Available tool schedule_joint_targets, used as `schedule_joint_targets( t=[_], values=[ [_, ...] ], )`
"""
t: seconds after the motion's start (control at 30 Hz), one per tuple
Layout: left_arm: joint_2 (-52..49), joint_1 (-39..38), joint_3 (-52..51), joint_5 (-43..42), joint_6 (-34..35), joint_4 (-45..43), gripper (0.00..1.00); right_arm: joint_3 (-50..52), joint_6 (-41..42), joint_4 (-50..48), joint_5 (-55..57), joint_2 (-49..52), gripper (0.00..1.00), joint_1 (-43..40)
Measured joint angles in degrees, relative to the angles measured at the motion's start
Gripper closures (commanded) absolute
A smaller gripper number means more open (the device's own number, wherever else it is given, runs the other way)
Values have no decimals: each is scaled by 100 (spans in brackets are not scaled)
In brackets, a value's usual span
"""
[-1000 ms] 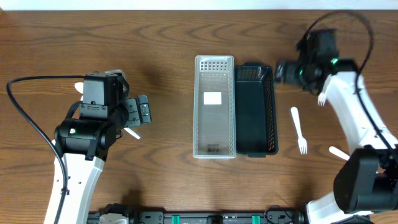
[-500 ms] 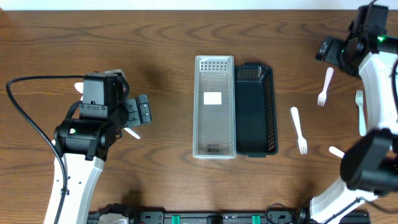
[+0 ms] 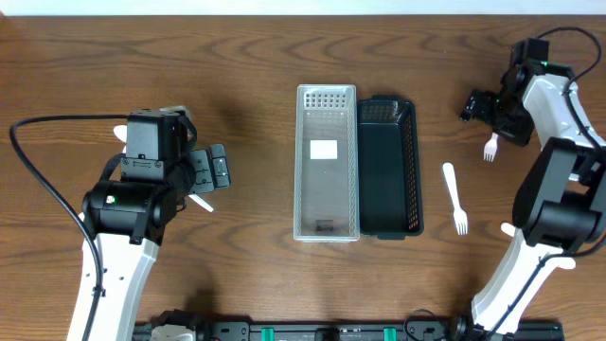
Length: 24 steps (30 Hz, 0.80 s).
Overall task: Pack container
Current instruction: 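Reach right gripper to the white fork at far right and grasp it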
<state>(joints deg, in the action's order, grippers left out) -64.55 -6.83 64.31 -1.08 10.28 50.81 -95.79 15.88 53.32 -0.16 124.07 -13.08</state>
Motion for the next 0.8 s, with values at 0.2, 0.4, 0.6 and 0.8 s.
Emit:
schedule_joint_targets(
  t=[0.2, 0.4, 0.6, 0.8],
  values=[
    [0, 0, 0, 0, 0, 2, 2, 0, 0, -11, -92, 87, 1, -192],
    [0, 0, 0, 0, -2, 0, 1, 0, 0, -68, -96, 98, 1, -306],
    [0, -2, 0, 0, 0, 42, 2, 0, -44, -146, -96, 225, 1, -306],
    [0, -2, 0, 0, -2, 133, 2, -2, -284, -190, -50, 372, 1, -304]
  ],
)
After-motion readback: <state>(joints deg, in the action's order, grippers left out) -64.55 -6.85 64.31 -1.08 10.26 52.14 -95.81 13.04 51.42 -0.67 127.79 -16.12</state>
